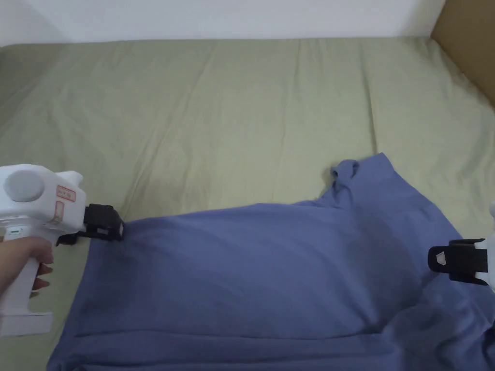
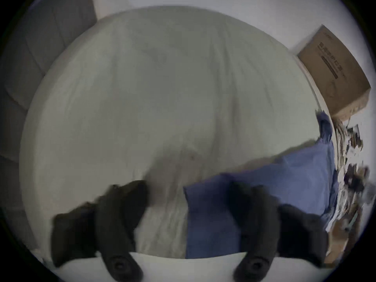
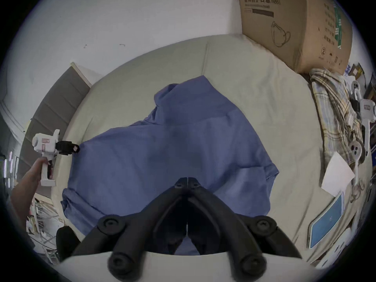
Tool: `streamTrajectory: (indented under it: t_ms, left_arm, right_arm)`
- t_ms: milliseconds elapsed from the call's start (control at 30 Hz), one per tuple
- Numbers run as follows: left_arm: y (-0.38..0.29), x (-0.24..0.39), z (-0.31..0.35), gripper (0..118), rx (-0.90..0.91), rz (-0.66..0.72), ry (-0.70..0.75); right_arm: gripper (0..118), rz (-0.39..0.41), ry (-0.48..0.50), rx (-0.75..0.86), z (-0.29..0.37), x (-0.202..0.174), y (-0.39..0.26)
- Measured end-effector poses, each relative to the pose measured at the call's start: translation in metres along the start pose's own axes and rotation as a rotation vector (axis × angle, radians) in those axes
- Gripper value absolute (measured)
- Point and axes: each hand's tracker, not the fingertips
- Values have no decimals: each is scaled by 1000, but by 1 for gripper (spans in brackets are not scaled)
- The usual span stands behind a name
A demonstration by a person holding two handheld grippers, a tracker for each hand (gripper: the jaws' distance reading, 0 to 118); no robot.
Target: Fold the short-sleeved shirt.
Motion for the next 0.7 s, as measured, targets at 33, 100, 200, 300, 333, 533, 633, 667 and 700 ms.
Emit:
streamTrajectory:
  t_ms: [33,100,200,300,333,533,633,667,700]
  left_arm:
    - [-2,4,11,21,35,-40,-34]
    - [-6,2,23,0,77,-44,-91]
    - [-8,1,45,0,123,-51,-127]
    - [-15,1,58,0,117,-26,-176]
    - [-15,-1,60,0,123,-22,-184]
    - [-27,6,74,0,165,-19,-199]
    - [-28,3,71,0,149,-13,-203]
    - [-29,4,69,0,148,-16,-197]
    - [-31,5,67,0,144,-17,-192]
  right_arm:
    - [0,-2,3,2,-2,2,3]
    - [0,-2,25,20,-6,5,13]
    - [0,-4,59,53,-19,11,45]
    - [1,-6,41,67,-40,16,88]
    - [13,-5,28,66,-51,19,103]
    - [113,-9,-107,15,-112,33,173]
    - [113,-38,-133,-54,-142,38,185]
    - [113,-29,-142,-69,-152,40,180]
    - [113,-9,-163,-116,-162,39,180]
